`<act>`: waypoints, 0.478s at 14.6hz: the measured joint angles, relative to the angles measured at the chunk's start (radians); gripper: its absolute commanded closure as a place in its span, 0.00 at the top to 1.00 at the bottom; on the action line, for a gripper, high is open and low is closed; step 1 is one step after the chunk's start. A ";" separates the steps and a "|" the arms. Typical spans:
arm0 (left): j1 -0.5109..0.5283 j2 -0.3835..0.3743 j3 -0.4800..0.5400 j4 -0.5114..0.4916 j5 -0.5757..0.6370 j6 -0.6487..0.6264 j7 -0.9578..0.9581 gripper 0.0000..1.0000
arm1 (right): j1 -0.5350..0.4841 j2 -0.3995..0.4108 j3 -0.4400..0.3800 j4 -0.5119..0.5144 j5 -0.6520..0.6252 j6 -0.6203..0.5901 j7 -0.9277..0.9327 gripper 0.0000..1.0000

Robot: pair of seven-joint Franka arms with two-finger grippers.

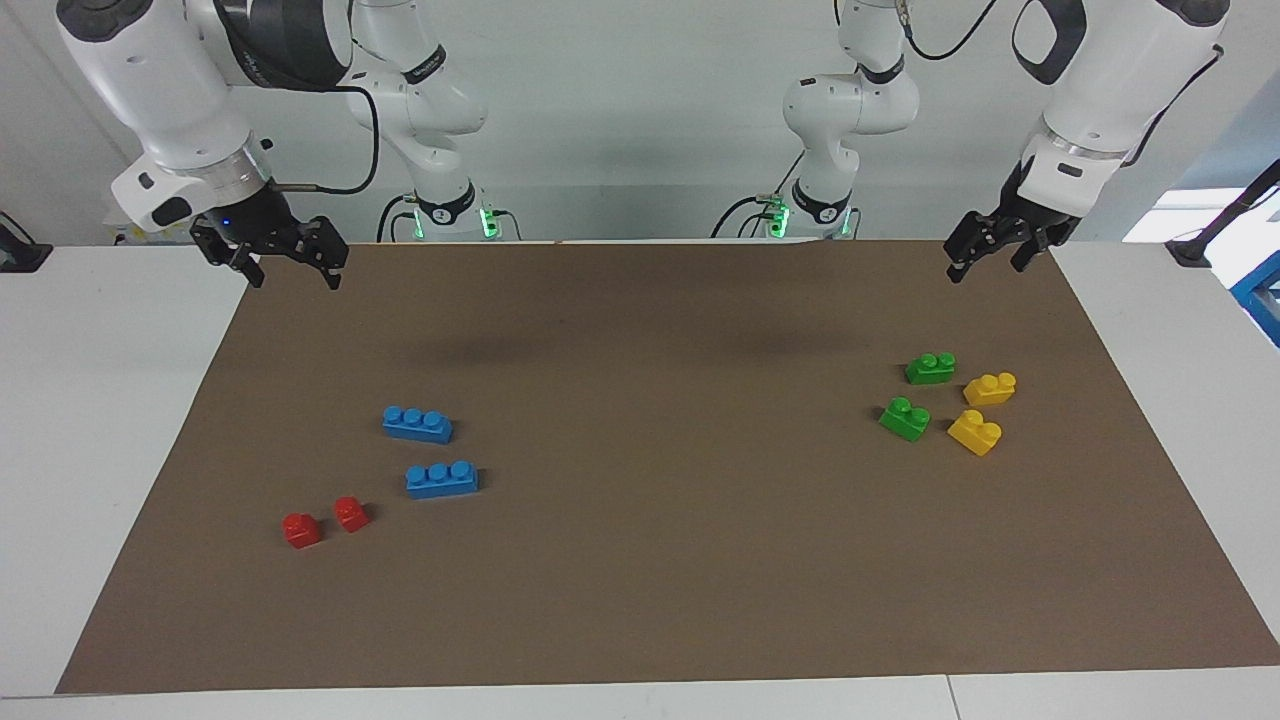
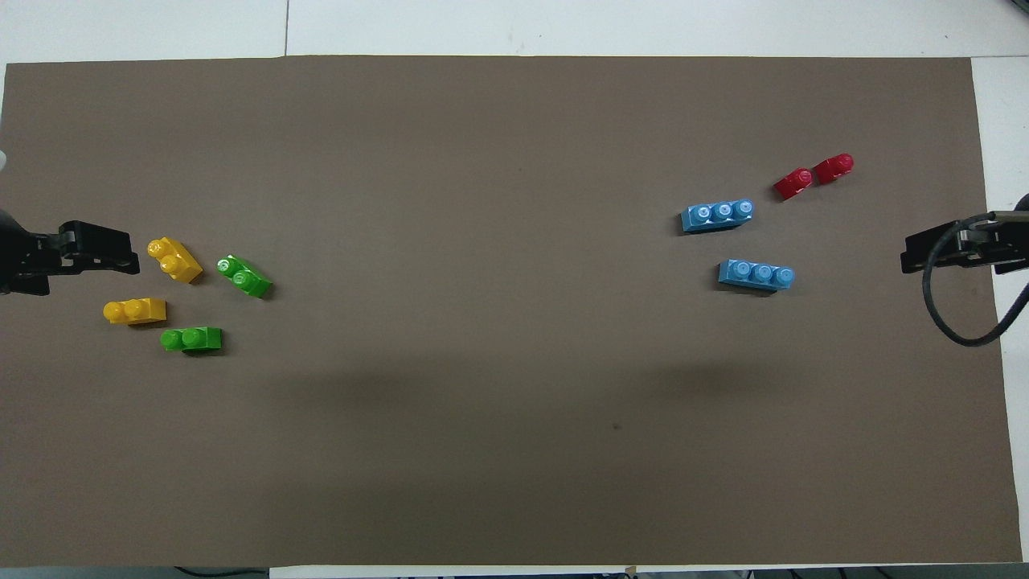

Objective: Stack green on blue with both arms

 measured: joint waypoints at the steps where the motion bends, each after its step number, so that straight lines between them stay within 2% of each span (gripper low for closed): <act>1: 0.000 -0.005 -0.003 -0.024 -0.002 0.035 -0.079 1.00 | 0.000 0.001 -0.001 0.000 0.001 0.015 0.045 1.00; 4: -0.005 -0.015 -0.013 -0.095 -0.003 0.120 -0.253 1.00 | -0.011 0.011 -0.002 -0.001 0.027 0.033 0.228 1.00; 7: -0.010 -0.017 -0.013 -0.164 -0.004 0.185 -0.326 1.00 | -0.045 0.027 -0.004 -0.002 0.093 0.034 0.464 0.98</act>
